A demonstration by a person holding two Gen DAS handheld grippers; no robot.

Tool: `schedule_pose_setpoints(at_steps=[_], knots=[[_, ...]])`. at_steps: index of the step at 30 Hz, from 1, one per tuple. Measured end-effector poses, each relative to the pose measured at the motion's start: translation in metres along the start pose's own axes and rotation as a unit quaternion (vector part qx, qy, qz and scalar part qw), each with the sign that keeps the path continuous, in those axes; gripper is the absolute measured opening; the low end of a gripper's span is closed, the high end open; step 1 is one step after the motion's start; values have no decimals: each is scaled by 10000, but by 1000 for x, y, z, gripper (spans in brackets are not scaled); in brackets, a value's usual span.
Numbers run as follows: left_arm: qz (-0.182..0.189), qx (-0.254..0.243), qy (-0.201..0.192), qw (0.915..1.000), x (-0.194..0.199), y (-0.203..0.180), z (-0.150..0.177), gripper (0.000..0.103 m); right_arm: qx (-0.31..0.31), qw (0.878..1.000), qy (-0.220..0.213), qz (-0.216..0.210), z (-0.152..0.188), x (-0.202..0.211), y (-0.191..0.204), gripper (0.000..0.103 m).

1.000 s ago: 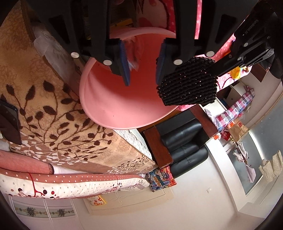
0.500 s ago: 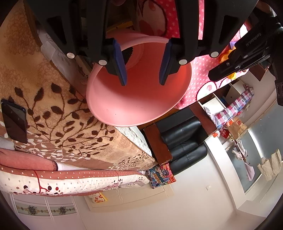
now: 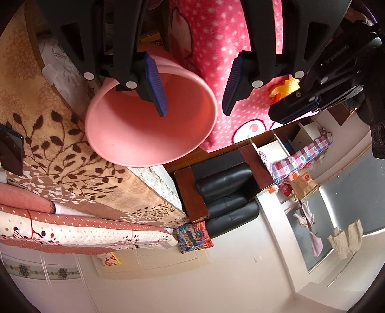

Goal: Collect trash
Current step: 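Move both open grippers back over the table trash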

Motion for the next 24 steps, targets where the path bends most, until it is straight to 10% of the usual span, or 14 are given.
schedule_pose_setpoints(at_steps=[24], knots=[[-677,964,-762,9901,107,97,13,46,786,9944,75,-708,4,14,122,61]])
Point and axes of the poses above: each gripper's, at about its wrist camera, not at the fingertips, and x roughly against the way its jaws point, y to its left, z to its underside, the point moved 5 cm from there along -x, roughly the way its jaws point, and after that the axes turned 13 degrees about x, right-handed, at the moved point
